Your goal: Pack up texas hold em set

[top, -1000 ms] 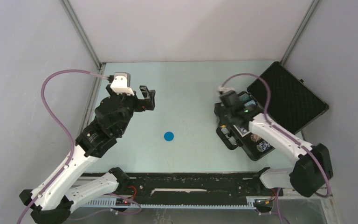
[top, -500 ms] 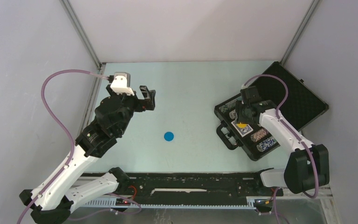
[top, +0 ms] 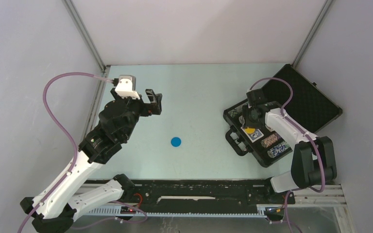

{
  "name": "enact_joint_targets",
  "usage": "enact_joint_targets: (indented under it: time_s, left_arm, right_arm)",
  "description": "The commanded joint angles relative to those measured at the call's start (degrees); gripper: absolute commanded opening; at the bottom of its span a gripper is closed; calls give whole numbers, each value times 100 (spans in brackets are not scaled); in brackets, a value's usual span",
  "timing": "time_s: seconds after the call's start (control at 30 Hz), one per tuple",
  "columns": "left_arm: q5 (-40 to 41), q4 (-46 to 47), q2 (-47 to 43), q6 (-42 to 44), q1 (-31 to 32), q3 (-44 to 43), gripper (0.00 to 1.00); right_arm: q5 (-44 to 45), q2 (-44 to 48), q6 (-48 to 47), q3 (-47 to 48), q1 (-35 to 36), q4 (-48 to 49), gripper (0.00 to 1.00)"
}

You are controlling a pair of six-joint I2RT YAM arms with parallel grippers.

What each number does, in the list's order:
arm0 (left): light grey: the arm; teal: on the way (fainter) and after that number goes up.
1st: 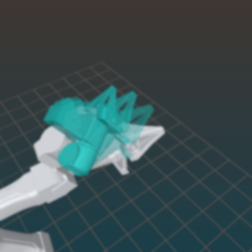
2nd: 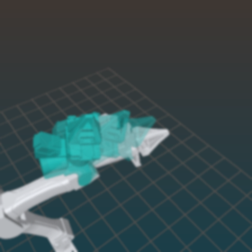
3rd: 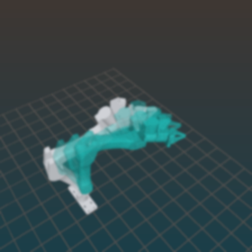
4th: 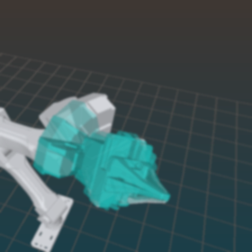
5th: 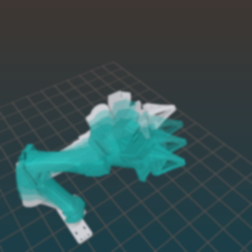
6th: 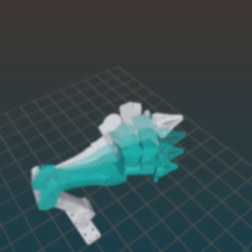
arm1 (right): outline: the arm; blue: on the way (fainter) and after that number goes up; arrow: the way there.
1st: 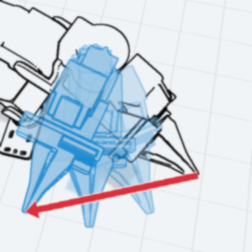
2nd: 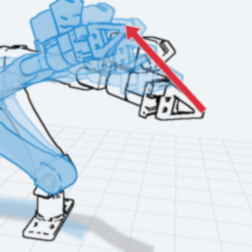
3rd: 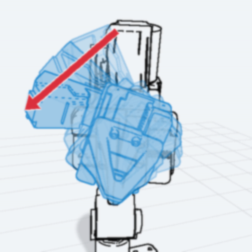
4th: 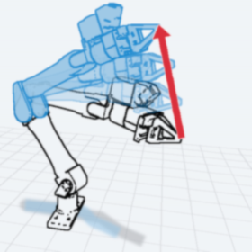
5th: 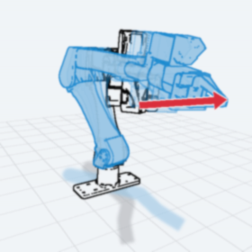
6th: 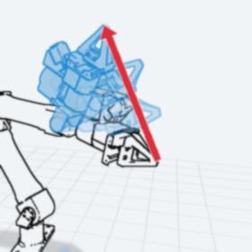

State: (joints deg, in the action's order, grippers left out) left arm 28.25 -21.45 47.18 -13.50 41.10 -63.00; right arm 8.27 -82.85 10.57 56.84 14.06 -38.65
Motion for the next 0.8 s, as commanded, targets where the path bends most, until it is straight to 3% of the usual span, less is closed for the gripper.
enact_joint_targets:
  time_s: [0.0, 0.77]
  left_arm:
    - [5, 194, -18, -30, -36, 103, 100]
    - [-40, 194, -35, -30, -46, 104, 100]
  right_arm:
    - [13, -58, -103, 255, -101, 214, 43]
    - [-174, -131, -149, 310, -176, 170, 54]
